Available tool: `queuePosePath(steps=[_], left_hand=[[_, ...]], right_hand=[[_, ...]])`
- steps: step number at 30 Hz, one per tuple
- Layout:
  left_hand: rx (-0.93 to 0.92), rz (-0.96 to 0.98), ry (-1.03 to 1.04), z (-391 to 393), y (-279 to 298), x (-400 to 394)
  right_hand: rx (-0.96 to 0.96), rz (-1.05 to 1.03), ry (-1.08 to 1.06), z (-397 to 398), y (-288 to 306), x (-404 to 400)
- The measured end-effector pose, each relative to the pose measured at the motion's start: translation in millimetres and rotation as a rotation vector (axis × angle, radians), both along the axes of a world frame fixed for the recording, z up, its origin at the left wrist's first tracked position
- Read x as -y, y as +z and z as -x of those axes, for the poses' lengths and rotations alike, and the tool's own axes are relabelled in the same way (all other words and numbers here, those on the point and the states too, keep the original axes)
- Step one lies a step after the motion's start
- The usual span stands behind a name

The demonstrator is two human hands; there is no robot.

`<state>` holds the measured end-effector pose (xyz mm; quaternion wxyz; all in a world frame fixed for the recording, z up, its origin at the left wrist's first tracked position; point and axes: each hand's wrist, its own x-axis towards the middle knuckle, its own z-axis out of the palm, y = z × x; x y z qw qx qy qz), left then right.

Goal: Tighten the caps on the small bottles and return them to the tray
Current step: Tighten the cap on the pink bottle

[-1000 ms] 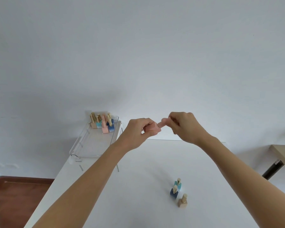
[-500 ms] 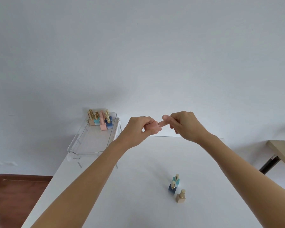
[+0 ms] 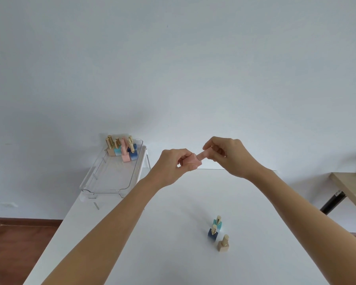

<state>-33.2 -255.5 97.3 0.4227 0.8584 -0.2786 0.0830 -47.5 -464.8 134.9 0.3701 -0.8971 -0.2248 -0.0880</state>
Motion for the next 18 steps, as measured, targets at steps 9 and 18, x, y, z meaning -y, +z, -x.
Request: queuePosePath(steps=[9, 18], left_hand=[[-0.034, 0.009, -0.003, 0.6, -16.0, 10.4], [-0.068, 0.083, 0.047, 10.4, -56.7, 42.5]], right_hand=[[0.046, 0.037, -0.124, 1.0, -20.3, -2.3], [-0.043, 0.009, -0.248, 11.3, -49.3, 10.7]])
